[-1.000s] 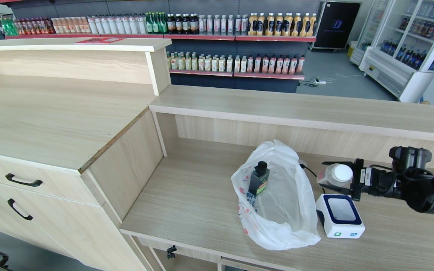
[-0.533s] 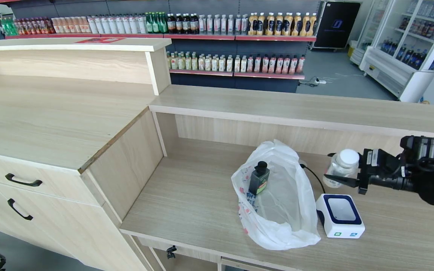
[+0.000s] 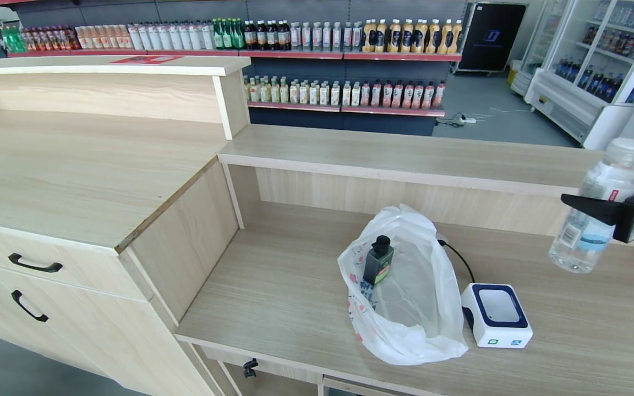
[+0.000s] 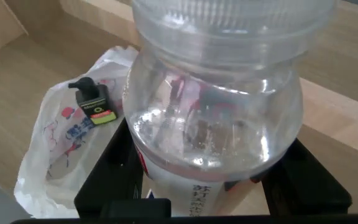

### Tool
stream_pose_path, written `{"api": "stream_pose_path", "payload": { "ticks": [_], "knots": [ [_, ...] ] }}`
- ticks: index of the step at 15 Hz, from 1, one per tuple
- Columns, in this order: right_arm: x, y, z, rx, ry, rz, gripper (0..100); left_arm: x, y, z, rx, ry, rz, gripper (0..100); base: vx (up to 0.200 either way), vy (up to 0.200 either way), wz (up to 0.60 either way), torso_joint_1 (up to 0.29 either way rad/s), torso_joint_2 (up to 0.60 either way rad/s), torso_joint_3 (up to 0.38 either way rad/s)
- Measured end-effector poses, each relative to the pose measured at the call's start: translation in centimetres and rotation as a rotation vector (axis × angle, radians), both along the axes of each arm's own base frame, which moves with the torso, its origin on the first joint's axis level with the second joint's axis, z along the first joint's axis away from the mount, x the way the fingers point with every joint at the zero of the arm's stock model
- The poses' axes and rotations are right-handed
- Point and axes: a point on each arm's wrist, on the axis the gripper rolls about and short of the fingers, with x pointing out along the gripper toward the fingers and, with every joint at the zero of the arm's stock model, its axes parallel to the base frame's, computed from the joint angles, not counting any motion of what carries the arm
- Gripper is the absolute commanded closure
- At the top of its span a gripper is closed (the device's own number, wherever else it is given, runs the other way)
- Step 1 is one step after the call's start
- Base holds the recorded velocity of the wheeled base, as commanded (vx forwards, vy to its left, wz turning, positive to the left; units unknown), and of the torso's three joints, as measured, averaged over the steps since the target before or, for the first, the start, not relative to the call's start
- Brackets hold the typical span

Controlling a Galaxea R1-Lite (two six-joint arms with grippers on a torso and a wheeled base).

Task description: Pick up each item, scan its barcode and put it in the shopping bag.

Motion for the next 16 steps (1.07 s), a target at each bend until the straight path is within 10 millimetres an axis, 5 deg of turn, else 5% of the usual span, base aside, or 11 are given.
{"api": "stream_pose_path", "payload": {
  "ticks": [4, 11, 16],
  "knots": [
    [-3.0, -0.7, 0.6, -0.064, -0.038, -0.429, 100, 0.0, 0.0, 0.0, 0.0, 0.0, 0.0, 0, 0.0, 0.0, 0.0, 0.0, 0.0, 0.0],
    [-2.2, 4.4, 1.1, -0.022, -0.083, -0.359, 100, 0.0, 0.0, 0.0, 0.0, 0.0, 0.0, 0, 0.0, 0.0, 0.6, -0.002, 0.0, 0.004],
    [0.1, 6.0, -3.1, -0.008, 0.072, -0.214, 100, 0.0, 0.0, 0.0, 0.0, 0.0, 0.0, 0, 0.0, 0.0, 0.0, 0.0, 0.0, 0.0]
  ]
}}
